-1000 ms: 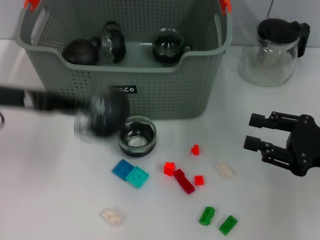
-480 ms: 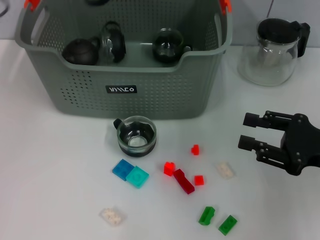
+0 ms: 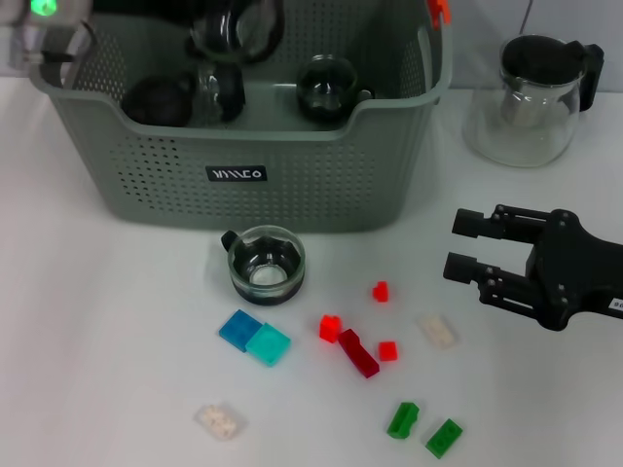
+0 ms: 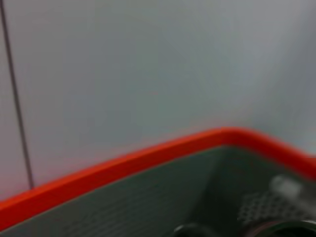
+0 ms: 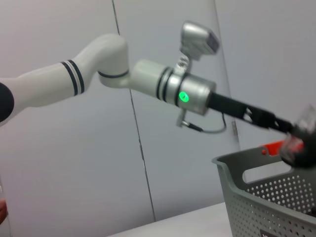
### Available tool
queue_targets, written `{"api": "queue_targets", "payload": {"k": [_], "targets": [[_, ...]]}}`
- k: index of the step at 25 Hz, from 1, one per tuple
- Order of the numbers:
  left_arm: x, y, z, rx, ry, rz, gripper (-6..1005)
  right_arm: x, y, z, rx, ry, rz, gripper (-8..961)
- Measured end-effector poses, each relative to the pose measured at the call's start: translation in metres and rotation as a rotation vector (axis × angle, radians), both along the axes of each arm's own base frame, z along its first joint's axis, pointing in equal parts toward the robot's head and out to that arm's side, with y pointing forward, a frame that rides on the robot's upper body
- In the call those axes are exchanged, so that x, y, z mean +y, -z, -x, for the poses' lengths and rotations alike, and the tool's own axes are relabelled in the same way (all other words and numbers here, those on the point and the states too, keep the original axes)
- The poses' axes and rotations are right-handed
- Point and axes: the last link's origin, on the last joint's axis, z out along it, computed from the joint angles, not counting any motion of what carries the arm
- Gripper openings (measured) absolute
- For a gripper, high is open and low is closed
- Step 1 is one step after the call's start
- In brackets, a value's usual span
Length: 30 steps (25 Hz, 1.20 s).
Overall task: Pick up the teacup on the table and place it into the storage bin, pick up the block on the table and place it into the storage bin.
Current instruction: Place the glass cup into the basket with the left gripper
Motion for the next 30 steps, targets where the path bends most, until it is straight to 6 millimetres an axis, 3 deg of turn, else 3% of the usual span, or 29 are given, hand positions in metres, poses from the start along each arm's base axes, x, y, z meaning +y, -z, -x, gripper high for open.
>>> {"api": "queue_targets", "payload": {"k": [1,8,16,25,30], "targets": [[0.006,0.013,0.003,0.057,-0.017,-0.028,43,0.0,0.0,0.0,0.001,0.002,0.003,552],[0.016,0.049,-0.006,0.201,0.001,-0.08,46,0.002,0.003,0.001,0.0,0.008,0.011,551],[0.022,0.069,-0.008,0.369,-0.003,-0.092,50,0.004,0.003,-0.001,-0.01,0.02,0.001,551],[0.027,0.074,-0.027,0.367,0.023,-0.093,54,0.005,0.006,-0.002,-0.017,0.034,0.005,551],[0.028,0.08,-0.024,0.389,0.018,-0.068,56,0.005,0.006,-0.003,-0.016,0.037,0.003,550]]}}
